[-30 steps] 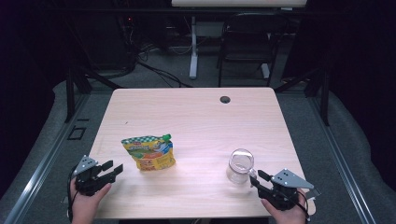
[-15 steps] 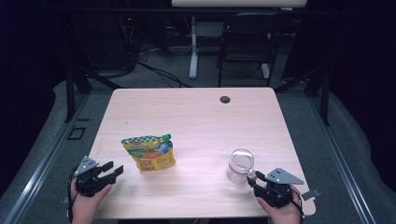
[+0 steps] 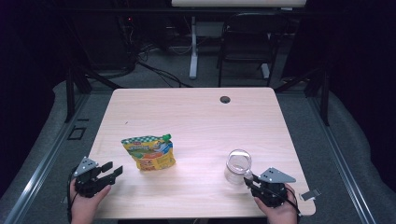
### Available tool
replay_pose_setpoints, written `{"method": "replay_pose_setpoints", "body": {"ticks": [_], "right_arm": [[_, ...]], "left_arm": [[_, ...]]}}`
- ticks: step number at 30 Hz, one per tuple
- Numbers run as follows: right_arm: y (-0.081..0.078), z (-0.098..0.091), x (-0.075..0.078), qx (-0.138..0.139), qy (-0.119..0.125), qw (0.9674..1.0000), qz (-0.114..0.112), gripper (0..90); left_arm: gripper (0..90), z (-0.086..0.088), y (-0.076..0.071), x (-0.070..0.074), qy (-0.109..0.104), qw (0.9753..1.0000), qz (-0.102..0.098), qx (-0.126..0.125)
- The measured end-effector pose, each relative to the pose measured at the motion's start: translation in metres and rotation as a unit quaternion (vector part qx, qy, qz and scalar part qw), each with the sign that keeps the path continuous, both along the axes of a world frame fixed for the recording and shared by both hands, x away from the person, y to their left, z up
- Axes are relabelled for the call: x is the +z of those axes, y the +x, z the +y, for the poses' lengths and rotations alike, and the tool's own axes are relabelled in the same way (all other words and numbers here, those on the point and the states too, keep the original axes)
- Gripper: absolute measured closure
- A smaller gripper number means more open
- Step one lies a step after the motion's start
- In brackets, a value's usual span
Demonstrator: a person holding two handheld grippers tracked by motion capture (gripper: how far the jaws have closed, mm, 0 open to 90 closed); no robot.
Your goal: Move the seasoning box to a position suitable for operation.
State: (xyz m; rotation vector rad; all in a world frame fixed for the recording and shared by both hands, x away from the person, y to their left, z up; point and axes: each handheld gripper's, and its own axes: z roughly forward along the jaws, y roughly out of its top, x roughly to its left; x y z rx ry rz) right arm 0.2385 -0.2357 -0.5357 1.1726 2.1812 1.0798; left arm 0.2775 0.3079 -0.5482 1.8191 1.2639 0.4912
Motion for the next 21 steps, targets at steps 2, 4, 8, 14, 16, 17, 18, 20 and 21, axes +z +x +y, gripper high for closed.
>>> {"method": "replay_pose_setpoints", "body": {"ticks": [2, 4, 8, 14, 16, 17, 18, 20, 21], "right_arm": [[-0.001, 0.004, 0.000, 0.010, 0.001, 1.0000, 0.001, 72.8], [-0.001, 0.009, 0.000, 0.032, -0.001, 0.9995, -0.001, 72.8], [-0.002, 0.013, 0.000, 0.050, 0.003, 0.9987, 0.000, 72.8], [-0.005, 0.023, -0.001, 0.112, 0.004, 0.9937, -0.003, 72.8], [-0.005, 0.024, -0.001, 0.119, 0.003, 0.9928, -0.002, 72.8], [-0.005, 0.025, -0.002, 0.124, 0.004, 0.9922, -0.004, 72.7], [-0.005, 0.025, -0.002, 0.124, 0.004, 0.9922, -0.004, 72.7], [-0.005, 0.024, -0.002, 0.122, 0.002, 0.9926, -0.004, 72.5], [-0.004, 0.022, -0.003, 0.112, 0.004, 0.9936, -0.007, 72.2]], "left_arm": [[48.4, 0.000, 0.000, 0.000, 0.000, 1.0000, 0.001, -0.001], [48.4, 0.000, 0.000, 0.000, 0.002, 1.0000, 0.003, -0.002], [48.4, 0.000, 0.000, 0.000, 0.002, 1.0000, 0.001, -0.003], [48.3, 0.000, 0.000, -0.001, 0.003, 1.0000, 0.003, -0.003], [48.4, 0.000, 0.000, -0.001, 0.002, 1.0000, 0.002, -0.002], [48.3, 0.000, 0.000, -0.001, 0.002, 1.0000, 0.003, -0.002], [48.3, 0.000, 0.000, -0.001, 0.002, 1.0000, 0.003, -0.002], [48.3, 0.000, 0.000, -0.001, 0.002, 1.0000, 0.003, -0.002], [48.2, 0.000, 0.000, -0.001, 0.001, 1.0000, 0.003, -0.001]]}}
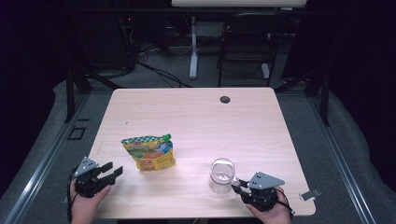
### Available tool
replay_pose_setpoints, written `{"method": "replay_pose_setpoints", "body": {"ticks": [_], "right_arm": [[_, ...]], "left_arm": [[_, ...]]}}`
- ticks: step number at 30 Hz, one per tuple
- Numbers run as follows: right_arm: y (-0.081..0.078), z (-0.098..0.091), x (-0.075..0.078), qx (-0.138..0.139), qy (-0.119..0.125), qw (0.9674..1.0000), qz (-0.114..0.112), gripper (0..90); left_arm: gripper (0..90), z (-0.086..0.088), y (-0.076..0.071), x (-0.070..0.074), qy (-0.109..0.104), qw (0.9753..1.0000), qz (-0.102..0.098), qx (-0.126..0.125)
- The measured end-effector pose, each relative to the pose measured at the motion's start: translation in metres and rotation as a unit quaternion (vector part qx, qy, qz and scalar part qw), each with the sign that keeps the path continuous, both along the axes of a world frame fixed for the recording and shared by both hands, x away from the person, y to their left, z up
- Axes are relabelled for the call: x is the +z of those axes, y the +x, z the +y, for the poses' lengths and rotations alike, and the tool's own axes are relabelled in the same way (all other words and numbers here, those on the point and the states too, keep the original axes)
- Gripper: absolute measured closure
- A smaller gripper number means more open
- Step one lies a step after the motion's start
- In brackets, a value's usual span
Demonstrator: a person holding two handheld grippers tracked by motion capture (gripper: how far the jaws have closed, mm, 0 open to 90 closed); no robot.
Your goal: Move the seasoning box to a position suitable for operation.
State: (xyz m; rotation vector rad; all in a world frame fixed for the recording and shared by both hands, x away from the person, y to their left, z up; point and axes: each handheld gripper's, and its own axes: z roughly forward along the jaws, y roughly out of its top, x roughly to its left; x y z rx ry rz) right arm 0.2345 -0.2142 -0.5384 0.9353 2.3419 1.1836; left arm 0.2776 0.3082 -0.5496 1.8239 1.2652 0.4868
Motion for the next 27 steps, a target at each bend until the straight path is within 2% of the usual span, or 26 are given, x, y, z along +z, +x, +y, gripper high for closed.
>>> {"method": "replay_pose_setpoints", "body": {"ticks": [2, 4, 6, 8, 9, 13, 15, 20, 22, 24, 27], "right_arm": [[0.001, -0.002, 0.000, -0.005, 0.003, 1.0000, 0.002, 71.4], [0.002, -0.011, 0.000, -0.027, 0.015, 0.9995, 0.007, 68.3], [0.003, -0.013, 0.000, -0.036, 0.018, 0.9992, 0.007, 67.9], [0.006, -0.019, 0.000, -0.059, 0.018, 0.9981, 0.008, 68.4], [0.006, -0.019, 0.000, -0.059, 0.018, 0.9981, 0.008, 68.4], [0.011, -0.020, -0.002, -0.087, 0.021, 0.9960, 0.006, 71.1], [0.012, -0.020, -0.002, -0.091, 0.019, 0.9957, 0.008, 71.7], [0.020, -0.017, -0.005, -0.104, 0.006, 0.9945, -0.008, 75.1], [0.022, -0.017, -0.005, -0.104, 0.006, 0.9945, -0.008, 75.4], [0.026, -0.016, -0.006, -0.106, 0.007, 0.9943, -0.013, 76.2], [0.031, -0.016, -0.005, -0.098, -0.001, 0.9951, -0.014, 76.9]], "left_arm": [[48.2, 0.000, 0.000, 0.000, 0.001, 1.0000, 0.000, 0.000], [48.2, 0.001, 0.000, 0.000, 0.001, 1.0000, 0.000, 0.000], [48.2, 0.001, -0.001, 0.000, 0.002, 1.0000, 0.001, 0.000], [48.2, 0.001, -0.001, 0.000, 0.002, 1.0000, 0.001, 0.001], [48.2, 0.000, -0.001, 0.000, 0.002, 1.0000, -0.001, 0.002], [48.2, -0.001, 0.000, 0.000, 0.003, 1.0000, 0.001, 0.001], [48.2, -0.001, 0.000, 0.000, 0.005, 1.0000, 0.003, -0.001], [48.0, -0.002, 0.000, 0.000, 0.004, 1.0000, 0.001, -0.004], [47.9, -0.002, 0.000, 0.000, 0.004, 1.0000, -0.001, -0.006], [47.0, -0.003, -0.001, 0.001, 0.000, 1.0000, -0.009, 0.002], [46.4, -0.003, 0.000, 0.001, -0.008, 0.9999, -0.009, 0.006]]}}
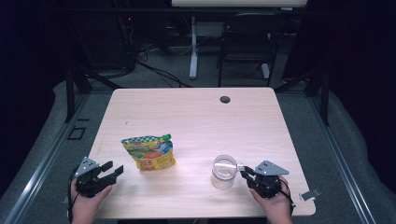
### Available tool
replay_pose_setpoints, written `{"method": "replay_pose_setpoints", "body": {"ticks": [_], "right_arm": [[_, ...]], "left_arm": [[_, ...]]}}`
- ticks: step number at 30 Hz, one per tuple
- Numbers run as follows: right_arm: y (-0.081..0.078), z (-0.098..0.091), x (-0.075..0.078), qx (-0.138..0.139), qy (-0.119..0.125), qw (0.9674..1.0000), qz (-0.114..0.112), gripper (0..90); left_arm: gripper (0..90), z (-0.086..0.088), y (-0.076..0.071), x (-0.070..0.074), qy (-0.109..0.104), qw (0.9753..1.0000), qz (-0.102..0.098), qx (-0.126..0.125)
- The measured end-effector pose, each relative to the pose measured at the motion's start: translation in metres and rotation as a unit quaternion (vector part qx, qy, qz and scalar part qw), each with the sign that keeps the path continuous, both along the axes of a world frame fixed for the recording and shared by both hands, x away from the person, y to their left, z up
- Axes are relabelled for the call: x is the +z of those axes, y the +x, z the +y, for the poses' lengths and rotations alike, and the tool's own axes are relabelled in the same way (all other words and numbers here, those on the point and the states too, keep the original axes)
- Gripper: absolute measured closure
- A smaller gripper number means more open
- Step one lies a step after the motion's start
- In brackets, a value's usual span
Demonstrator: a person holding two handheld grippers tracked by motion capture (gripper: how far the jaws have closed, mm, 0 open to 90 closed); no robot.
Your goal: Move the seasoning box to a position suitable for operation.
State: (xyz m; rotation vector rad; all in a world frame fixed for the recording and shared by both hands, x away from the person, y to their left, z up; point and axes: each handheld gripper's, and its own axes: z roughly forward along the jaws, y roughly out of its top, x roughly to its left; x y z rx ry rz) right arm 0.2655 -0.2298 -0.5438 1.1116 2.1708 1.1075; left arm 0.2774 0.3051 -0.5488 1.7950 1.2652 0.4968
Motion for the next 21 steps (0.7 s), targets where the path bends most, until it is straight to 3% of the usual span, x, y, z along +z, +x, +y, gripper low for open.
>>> {"method": "replay_pose_setpoints", "body": {"ticks": [5, 7, 10, 14, 16, 21], "right_arm": [[0.004, 0.003, 0.000, 0.011, -0.007, 0.9999, -0.005, 77.1], [0.004, 0.004, -0.001, 0.016, 0.004, 0.9999, -0.002, 76.6], [0.004, 0.004, -0.001, 0.018, 0.022, 0.9996, 0.005, 69.5], [-0.003, 0.005, 0.003, 0.012, 0.008, 0.9999, 0.007, 65.2], [-0.010, 0.004, 0.007, 0.009, 0.005, 0.9999, 0.006, 62.4], [-0.019, -0.003, 0.019, -0.012, 0.024, 0.9996, 0.000, 58.3]], "left_arm": [[47.0, 0.002, 0.000, 0.000, -0.024, 0.9997, 0.001, 0.005], [47.0, 0.003, 0.001, 0.000, -0.033, 0.9994, 0.003, 0.009], [44.5, 0.004, 0.001, -0.001, -0.035, 0.9993, 0.007, 0.011], [40.6, 0.005, 0.001, 0.000, -0.037, 0.9993, 0.008, 0.003], [39.8, 0.004, 0.000, 0.000, -0.035, 0.9994, 0.007, 0.004], [43.8, 0.002, 0.000, -0.001, -0.009, 0.9995, 0.020, -0.021]]}}
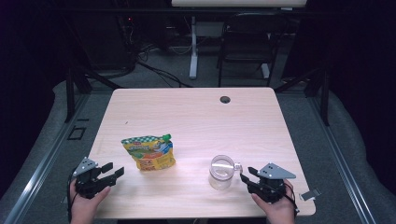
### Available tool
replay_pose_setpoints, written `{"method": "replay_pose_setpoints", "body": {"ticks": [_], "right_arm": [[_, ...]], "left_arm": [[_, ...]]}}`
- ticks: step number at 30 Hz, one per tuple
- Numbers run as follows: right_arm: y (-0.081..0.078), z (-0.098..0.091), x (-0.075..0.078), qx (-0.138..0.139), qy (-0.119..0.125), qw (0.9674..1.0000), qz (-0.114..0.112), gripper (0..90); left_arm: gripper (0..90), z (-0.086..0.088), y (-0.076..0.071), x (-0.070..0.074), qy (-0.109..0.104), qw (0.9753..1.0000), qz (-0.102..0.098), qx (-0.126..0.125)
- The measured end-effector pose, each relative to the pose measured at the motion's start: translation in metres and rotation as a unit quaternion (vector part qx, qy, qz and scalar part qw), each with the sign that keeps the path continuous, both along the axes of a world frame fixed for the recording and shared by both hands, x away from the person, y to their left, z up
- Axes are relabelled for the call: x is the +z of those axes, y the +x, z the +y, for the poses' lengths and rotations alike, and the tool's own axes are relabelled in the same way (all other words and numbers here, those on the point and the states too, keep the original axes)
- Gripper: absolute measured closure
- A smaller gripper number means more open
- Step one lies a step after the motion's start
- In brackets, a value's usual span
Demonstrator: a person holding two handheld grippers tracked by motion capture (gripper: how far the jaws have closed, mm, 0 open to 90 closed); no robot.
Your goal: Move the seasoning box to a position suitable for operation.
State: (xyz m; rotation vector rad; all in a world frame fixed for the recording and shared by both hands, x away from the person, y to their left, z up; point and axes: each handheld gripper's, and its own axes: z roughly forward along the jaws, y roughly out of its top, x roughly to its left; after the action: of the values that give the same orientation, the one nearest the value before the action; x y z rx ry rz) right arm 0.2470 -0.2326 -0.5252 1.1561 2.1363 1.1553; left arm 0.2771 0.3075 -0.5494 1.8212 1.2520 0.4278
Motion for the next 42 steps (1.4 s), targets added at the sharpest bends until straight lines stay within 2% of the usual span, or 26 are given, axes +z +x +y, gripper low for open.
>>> {"method": "replay_pose_setpoints", "body": {"ticks": [3, 4, 7, 9, 10, 11, 13, 16, 18, 19, 20, 22, 29, 30, 31, 36, 42], "right_arm": [[0.003, -0.005, 0.009, -0.011, 0.002, 0.9999, -0.003, 59.3], [0.008, -0.008, 0.016, -0.012, 0.010, 0.9999, -0.003, 59.7], [0.011, -0.009, 0.021, -0.014, 0.010, 0.9999, 0.001, 59.6], [0.016, -0.008, 0.025, -0.032, 0.007, 0.9994, -0.014, 59.7], [0.016, -0.008, 0.025, -0.032, 0.007, 0.9994, -0.014, 59.7], [0.018, -0.007, 0.026, -0.036, 0.008, 0.9992, -0.014, 64.7], [0.022, -0.005, 0.030, -0.032, 0.027, 0.9991, -0.003, 66.4], [0.028, 0.000, 0.036, -0.048, 0.039, 0.9981, -0.006, 64.4], [0.031, 0.005, 0.042, -0.059, 0.058, 0.9965, 0.004, 64.0], [0.032, 0.008, 0.045, -0.067, 0.062, 0.9957, 0.014, 64.7], [0.032, 0.012, 0.047, -0.078, 0.044, 0.9959, 0.010, 65.2], [0.032, 0.013, 0.047, -0.082, 0.043, 0.9957, 0.006, 65.8], [0.031, 0.014, 0.038, -0.093, 0.044, 0.9941, 0.035, 67.4], [0.030, 0.014, 0.037, -0.092, 0.046, 0.9935, 0.049, 67.4], [0.030, 0.014, 0.037, -0.095, 0.049, 0.9929, 0.052, 67.4], [0.026, 0.015, 0.040, -0.097, 0.042, 0.9928, 0.056, 68.5], [0.025, 0.014, 0.040, -0.092, 0.047, 0.9922, 0.070, 72.9]], "left_arm": [[45.2, -0.003, 0.000, 0.001, 0.005, 1.0000, -0.005, -0.004], [45.6, -0.004, 0.000, 0.002, 0.010, 0.9999, -0.002, -0.008], [45.9, -0.007, 0.000, 0.002, 0.020, 0.9998, -0.005, -0.009], [46.0, -0.008, 0.001, 0.001, 0.019, 0.9998, -0.004, -0.009], [46.0, -0.008, 0.001, 0.000, 0.019, 0.9998, -0.004, -0.009], [46.1, -0.008, 0.001, 0.000, 0.020, 0.9998, -0.004, -0.009], [46.3, -0.007, 0.001, 0.000, 0.019, 0.9998, -0.004, -0.008], [46.4, -0.005, 0.001, 0.000, 0.015, 0.9999, -0.005, -0.005], [46.5, -0.005, 0.001, 0.000, 0.014, 0.9999, -0.004, -0.003], [46.5, -0.005, 0.001, 0.000, 0.014, 0.9999, -0.002, -0.003], [46.5, -0.005, 0.001, 0.000, 0.015, 0.9999, -0.001, -0.003], [46.5, -0.005, 0.000, -0.001, 0.019, 0.9998, 0.000, -0.005], [46.7, -0.003, -0.001, -0.001, 0.019, 0.9998, 0.000, -0.002], [46.7, -0.003, -0.001, -0.001, 0.020, 0.9998, 0.001, -0.001], [46.8, -0.003, -0.001, -0.001, 0.019, 0.9998, 0.001, 0.000], [46.7, -0.003, 0.000, -0.002, 0.020, 0.9998, 0.004, 0.001], [46.7, -0.003, 0.001, -0.003, 0.021, 0.9998, 0.004, -0.002]]}}
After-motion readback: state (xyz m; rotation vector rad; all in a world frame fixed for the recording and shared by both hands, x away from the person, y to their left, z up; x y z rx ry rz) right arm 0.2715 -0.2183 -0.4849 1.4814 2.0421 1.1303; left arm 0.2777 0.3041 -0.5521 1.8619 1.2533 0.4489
